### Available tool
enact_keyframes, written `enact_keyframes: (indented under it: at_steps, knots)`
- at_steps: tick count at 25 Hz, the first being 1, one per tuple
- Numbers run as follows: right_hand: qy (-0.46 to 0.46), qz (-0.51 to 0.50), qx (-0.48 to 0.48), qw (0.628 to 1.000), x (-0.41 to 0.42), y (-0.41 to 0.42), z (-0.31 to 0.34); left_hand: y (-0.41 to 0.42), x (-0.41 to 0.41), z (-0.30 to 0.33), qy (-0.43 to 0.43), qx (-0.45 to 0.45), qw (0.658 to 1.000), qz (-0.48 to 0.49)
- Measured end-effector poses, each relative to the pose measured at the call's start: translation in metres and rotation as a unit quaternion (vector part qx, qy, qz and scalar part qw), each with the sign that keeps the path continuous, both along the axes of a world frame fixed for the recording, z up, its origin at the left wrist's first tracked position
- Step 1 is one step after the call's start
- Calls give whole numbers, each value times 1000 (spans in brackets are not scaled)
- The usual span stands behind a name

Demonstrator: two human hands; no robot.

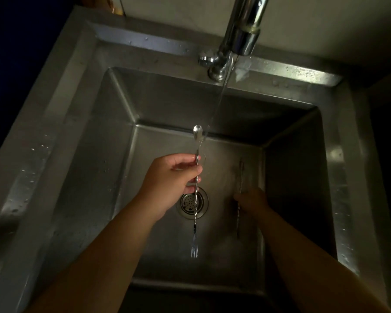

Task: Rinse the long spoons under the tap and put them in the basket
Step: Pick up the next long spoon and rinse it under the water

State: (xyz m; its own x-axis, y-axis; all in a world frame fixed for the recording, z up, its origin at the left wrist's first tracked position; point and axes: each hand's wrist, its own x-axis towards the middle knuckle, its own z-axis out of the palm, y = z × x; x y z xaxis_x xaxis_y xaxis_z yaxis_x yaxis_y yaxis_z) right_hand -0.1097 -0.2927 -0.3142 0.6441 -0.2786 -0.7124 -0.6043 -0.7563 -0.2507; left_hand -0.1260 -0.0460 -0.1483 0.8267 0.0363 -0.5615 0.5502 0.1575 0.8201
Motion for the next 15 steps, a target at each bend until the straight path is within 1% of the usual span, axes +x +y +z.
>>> enact_keyframes:
  at_steps: [2, 4, 7, 10, 12, 15]
  knots:
    - [-43, -19, 52, 998, 2, 12, 24, 0, 0, 1, 10, -1, 1000, 7]
    - [-106, -12, 91, 990, 0, 28, 59, 0, 1, 4, 16, -1, 1000, 21]
    - [-178, 6, 190, 966, -6, 50, 113, -2, 3, 12, 12, -12, 999, 37]
    - [-212, 30, 269, 939, -11, 68, 163, -7, 6, 20, 1, -15, 999, 46]
    - [-226, 52, 286, 930, -14, 75, 187, -11, 8, 26, -3, -23, 998, 54]
    - [-236, 88, 262, 932, -17, 80, 213, -18, 9, 39, -23, -55, 997, 53]
